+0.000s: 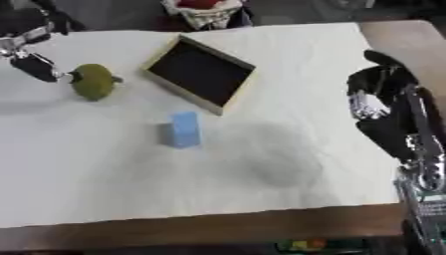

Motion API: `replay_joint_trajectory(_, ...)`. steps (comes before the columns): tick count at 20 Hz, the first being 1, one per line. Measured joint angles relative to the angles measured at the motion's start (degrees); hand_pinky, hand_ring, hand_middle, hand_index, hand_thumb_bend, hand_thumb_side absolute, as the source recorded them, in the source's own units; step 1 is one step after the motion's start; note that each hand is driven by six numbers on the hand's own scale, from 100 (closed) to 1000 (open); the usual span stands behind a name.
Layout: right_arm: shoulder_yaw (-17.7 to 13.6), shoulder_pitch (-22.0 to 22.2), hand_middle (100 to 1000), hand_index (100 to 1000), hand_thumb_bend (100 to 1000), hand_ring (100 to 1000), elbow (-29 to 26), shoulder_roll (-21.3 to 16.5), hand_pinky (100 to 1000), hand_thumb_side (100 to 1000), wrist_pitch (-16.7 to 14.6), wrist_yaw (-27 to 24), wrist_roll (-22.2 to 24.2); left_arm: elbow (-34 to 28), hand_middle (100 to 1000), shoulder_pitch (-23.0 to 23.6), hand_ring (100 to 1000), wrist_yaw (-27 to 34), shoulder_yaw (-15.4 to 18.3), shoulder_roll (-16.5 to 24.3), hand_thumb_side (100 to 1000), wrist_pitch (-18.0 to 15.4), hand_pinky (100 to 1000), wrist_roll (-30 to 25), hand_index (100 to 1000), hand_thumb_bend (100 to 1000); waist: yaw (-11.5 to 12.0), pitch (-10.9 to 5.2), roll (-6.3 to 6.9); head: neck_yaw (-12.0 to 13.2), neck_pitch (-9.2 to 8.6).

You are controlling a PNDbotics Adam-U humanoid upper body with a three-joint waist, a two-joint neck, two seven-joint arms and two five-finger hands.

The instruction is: Pick up objects on the table and place them in the box.

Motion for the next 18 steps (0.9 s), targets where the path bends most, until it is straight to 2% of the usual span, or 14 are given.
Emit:
replay_joint_trajectory(8,0.34,-0.04,598,875,100,679,0.01,0.0,693,449,-0.06,-0.18,0.39,9.52,780,-3.14,761,-9.44,2.13,-4.22,204,-0.28,798,4.26,899,509,-0.88,0.0,-0.09,0.52,0.0)
replay_joint_trajectory(12,0.35,-0.11,598,875,100,678,0.01,0.0,693,449,-0.02,-0.22,0.46,11.54,689,-3.28,676,-10.71,2.5,-5.27,131,-0.71,747,5.27,828,423,-1.12,0.01,-0.09,0.66,0.0)
replay_joint_trajectory(13,0.35,-0.15,598,875,100,678,0.01,0.0,693,451,-0.02,-0.22,0.46,11.85,640,-3.28,636,-10.72,2.5,-5.44,113,-1.04,728,4.99,789,393,-1.14,0.01,-0.06,0.66,0.0)
replay_joint_trajectory(15,0.35,-0.21,599,875,100,679,0.01,0.0,693,451,-0.02,-0.23,0.46,12.18,533,-3.27,550,-10.67,2.5,-5.49,118,-1.87,681,4.0,699,323,-1.15,0.01,0.0,0.66,0.0)
replay_joint_trajectory(18,0.35,-0.22,599,876,100,679,0.01,0.0,693,450,-0.02,-0.23,0.46,11.94,446,-3.27,474,-9.83,2.51,-5.49,120,-2.84,632,2.64,603,275,-1.12,0.01,0.02,0.66,0.0)
